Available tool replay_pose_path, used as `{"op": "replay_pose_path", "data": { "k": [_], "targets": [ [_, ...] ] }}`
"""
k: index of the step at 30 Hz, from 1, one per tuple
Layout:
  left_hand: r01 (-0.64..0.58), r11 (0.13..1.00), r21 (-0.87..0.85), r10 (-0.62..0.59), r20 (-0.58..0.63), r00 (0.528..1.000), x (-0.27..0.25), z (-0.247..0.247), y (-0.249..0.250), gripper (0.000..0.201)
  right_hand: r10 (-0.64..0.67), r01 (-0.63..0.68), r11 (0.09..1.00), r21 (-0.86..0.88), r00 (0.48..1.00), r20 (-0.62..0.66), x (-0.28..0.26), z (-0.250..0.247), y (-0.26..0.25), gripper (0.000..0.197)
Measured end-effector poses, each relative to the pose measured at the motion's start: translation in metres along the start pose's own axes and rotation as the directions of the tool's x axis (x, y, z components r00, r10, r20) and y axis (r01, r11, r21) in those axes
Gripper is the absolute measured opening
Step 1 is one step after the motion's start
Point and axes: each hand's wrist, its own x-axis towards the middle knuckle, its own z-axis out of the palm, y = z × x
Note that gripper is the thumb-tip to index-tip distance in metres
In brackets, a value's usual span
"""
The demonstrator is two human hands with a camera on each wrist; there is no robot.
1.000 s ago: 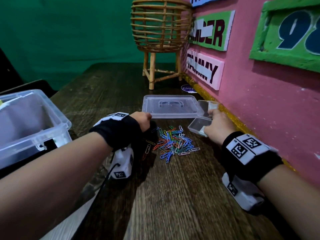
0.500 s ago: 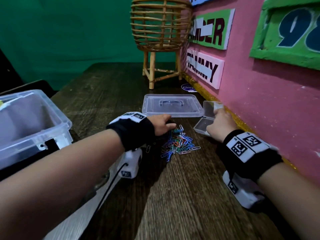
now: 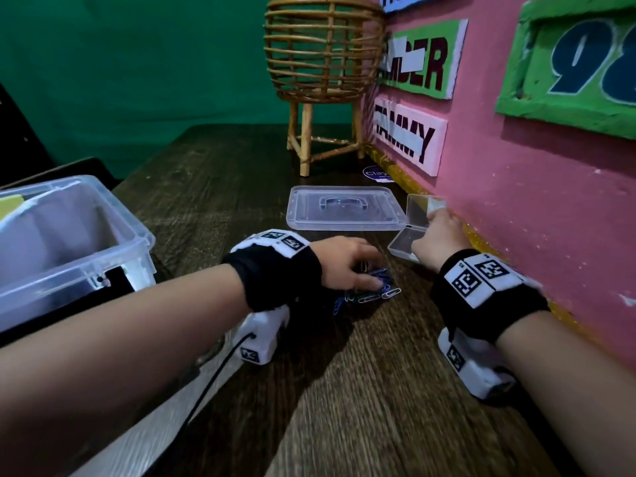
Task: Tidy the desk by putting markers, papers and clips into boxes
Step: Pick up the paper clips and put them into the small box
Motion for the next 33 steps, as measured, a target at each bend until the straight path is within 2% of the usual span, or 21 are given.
{"op": "replay_pose_path", "data": {
  "k": [2, 4, 8, 10, 12, 14, 16, 18, 19, 20, 22, 24, 27, 28, 29, 30, 31, 33],
  "targets": [
    [-0.004, 1.000, -0.016, 0.006, 0.129, 0.992, 0.007, 0.002, 0.008, 0.061, 0.008, -0.008, 1.000, 0.009, 1.000, -0.012, -0.001, -0.001, 0.000, 0.058],
    [-0.021, 0.999, 0.028, 0.015, 0.195, 0.981, 0.012, 0.005, 0.012, 0.068, 0.006, -0.006, 1.000, 0.016, 1.000, -0.023, -0.001, -0.001, 0.001, 0.057],
    [-0.093, 0.993, 0.070, 0.088, 0.070, 0.994, 0.003, 0.004, 0.002, 0.042, -0.024, 0.024, 1.000, 0.008, 0.999, -0.021, -0.002, -0.001, 0.001, 0.054],
    [-0.090, 0.992, 0.091, 0.090, 0.010, 0.996, -0.008, 0.002, -0.009, 0.030, -0.039, 0.039, 0.999, 0.001, 0.999, -0.008, -0.002, -0.001, 0.001, 0.051],
    [-0.062, 0.995, 0.072, 0.067, -0.063, 0.996, -0.023, 0.000, -0.021, 0.032, -0.045, 0.045, 0.999, 0.000, 0.999, 0.005, -0.001, 0.000, 0.001, 0.052],
    [0.028, 0.999, 0.045, -0.019, -0.177, 0.984, -0.036, -0.002, -0.027, 0.044, -0.047, 0.047, 0.999, 0.003, 0.999, 0.018, 0.000, 0.001, 0.000, 0.052],
    [0.258, 0.961, 0.094, -0.229, -0.247, 0.942, -0.046, -0.004, -0.030, 0.053, -0.045, 0.045, 0.999, 0.012, 0.999, 0.026, 0.001, 0.001, 0.001, 0.053],
    [0.492, 0.848, 0.196, -0.444, -0.245, 0.862, -0.052, -0.002, -0.031, 0.050, -0.042, 0.042, 0.999, 0.008, 0.999, 0.031, 0.001, 0.001, 0.001, 0.053],
    [0.544, 0.811, 0.215, -0.500, -0.225, 0.836, -0.055, 0.001, -0.031, 0.046, -0.040, 0.040, 0.999, 0.007, 0.999, 0.036, 0.001, 0.001, 0.000, 0.053],
    [0.557, 0.804, 0.210, -0.523, -0.195, 0.829, -0.056, 0.003, -0.030, 0.043, -0.039, 0.039, 0.999, 0.006, 0.998, 0.039, 0.001, 0.001, 0.000, 0.053],
    [0.531, 0.834, 0.151, -0.513, -0.146, 0.846, -0.055, 0.007, -0.026, 0.038, -0.037, 0.037, 0.999, 0.001, 0.998, 0.040, 0.000, 0.001, 0.000, 0.053],
    [0.506, 0.860, 0.066, -0.491, -0.157, 0.857, -0.049, 0.008, -0.022, 0.033, -0.040, 0.040, 0.999, -0.001, 0.998, 0.038, -0.001, 0.001, 0.000, 0.052],
    [0.438, 0.897, 0.066, -0.398, -0.315, 0.862, -0.041, 0.003, -0.016, 0.025, -0.042, 0.042, 0.999, 0.005, 0.999, 0.027, -0.001, 0.001, 0.000, 0.052],
    [0.358, 0.931, 0.074, -0.312, -0.351, 0.883, -0.038, 0.002, -0.014, 0.023, -0.043, 0.043, 0.999, 0.008, 0.999, 0.025, -0.002, 0.001, 0.000, 0.051],
    [0.229, 0.970, 0.077, -0.191, -0.339, 0.921, -0.035, 0.003, -0.012, 0.021, -0.042, 0.042, 0.999, 0.009, 0.999, 0.025, -0.002, 0.001, 0.000, 0.051],
    [0.070, 0.994, 0.084, -0.044, -0.276, 0.960, -0.033, 0.004, -0.007, 0.022, -0.042, 0.042, 0.999, 0.010, 0.999, 0.027, -0.002, 0.000, 0.000, 0.050],
    [-0.080, 0.993, 0.083, 0.094, -0.184, 0.978, -0.031, 0.007, 0.000, 0.027, -0.042, 0.041, 0.999, 0.009, 0.999, 0.029, -0.002, 0.001, 0.000, 0.050],
    [-0.262, 0.962, 0.083, 0.263, 0.002, 0.965, -0.023, 0.015, 0.016, 0.040, -0.041, 0.041, 0.999, 0.007, 0.999, 0.028, -0.002, 0.000, 0.000, 0.050]
  ]
}}
